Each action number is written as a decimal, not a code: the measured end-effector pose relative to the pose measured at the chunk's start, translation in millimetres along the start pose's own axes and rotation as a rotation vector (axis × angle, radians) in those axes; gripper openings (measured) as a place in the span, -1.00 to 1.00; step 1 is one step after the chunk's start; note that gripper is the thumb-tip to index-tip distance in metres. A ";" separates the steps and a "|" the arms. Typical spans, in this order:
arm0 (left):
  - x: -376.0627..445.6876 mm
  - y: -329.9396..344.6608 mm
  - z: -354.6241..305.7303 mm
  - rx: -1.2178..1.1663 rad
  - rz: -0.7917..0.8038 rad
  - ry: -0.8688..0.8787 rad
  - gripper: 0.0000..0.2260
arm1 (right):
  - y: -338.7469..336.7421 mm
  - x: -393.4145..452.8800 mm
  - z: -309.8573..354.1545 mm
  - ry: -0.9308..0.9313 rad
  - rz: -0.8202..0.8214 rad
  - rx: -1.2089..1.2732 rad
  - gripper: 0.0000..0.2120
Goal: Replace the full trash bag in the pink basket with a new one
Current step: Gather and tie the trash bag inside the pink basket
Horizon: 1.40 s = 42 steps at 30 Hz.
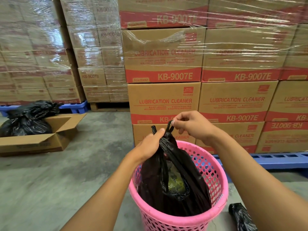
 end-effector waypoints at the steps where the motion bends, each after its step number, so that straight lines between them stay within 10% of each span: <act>1: 0.2 -0.8 4.1 -0.069 0.041 -0.029 -0.36 | 1.2 1.4 0.0 0.004 0.000 0.008 -0.85; 12: -16.8 -4.5 8.1 -0.344 0.341 0.043 -0.75 | 21.5 -16.6 -15.3 0.291 0.654 -0.463 -0.86; 17: -15.6 -16.6 -6.5 0.620 -0.111 0.195 -0.65 | 1.1 -4.0 -31.9 0.214 0.372 -0.471 -0.82; 24: -33.4 10.3 -9.9 0.602 -0.560 0.547 -0.69 | 22.5 -0.4 -61.4 0.283 0.102 0.055 -0.67; 42: -31.1 -9.2 -1.2 0.555 -0.476 0.622 -0.90 | 26.7 9.6 -71.1 0.310 -0.090 0.801 -0.81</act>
Point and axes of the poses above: each hand's wrist, its own x-axis towards the middle knuckle, its own y-axis out of the palm, z = x × y, the point moved 4 cm from there along x, towards the middle knuckle, and after that the axes turned 14 degrees about x, right-handed, at the moved point
